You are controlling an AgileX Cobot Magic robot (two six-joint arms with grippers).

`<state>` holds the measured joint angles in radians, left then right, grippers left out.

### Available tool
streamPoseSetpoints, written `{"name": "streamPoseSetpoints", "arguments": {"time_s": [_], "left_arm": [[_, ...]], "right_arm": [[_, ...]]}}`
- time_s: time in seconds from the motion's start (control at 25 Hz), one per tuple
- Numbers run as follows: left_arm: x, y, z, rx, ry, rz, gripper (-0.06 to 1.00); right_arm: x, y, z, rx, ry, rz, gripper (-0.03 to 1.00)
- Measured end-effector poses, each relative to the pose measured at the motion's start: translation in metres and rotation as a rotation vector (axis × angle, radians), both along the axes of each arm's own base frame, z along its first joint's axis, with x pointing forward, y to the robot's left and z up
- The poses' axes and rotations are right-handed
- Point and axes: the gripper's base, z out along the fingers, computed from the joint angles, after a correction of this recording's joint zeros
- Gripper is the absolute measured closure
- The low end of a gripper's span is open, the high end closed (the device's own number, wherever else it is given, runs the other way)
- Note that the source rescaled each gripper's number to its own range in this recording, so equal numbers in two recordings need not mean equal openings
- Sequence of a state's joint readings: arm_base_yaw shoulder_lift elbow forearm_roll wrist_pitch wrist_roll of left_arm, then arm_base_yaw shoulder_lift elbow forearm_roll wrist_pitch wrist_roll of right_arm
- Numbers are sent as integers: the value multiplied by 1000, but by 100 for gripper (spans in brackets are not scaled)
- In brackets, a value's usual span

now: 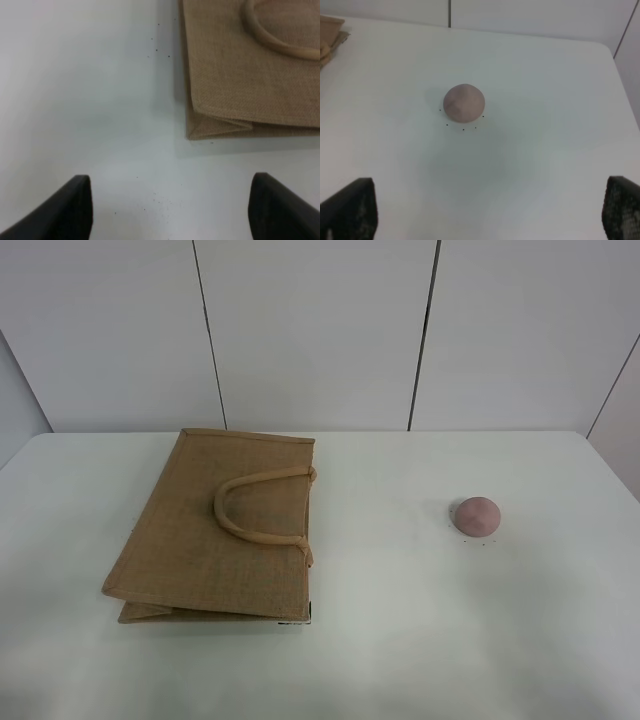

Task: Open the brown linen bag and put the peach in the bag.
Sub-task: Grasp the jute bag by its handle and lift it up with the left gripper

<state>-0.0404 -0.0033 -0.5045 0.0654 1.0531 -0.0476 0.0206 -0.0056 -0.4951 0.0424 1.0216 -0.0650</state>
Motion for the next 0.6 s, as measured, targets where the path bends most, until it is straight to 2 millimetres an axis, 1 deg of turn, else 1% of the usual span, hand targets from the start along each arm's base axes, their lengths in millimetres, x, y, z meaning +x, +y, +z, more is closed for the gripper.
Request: {"name": "streamPoseSetpoints", "arguments": {"time_s": [0.48,0.56,0.6], "left_arm": [[0,0,0,0,-1,0,-2],[1,0,6,0,1,0,-2],[4,0,13,-1,13,1,-2]], "right_arm": [[0,0,0,0,0,0,-3],[0,0,0,0,0,0,-3],[0,0,0,0,0,0,-3]]}}
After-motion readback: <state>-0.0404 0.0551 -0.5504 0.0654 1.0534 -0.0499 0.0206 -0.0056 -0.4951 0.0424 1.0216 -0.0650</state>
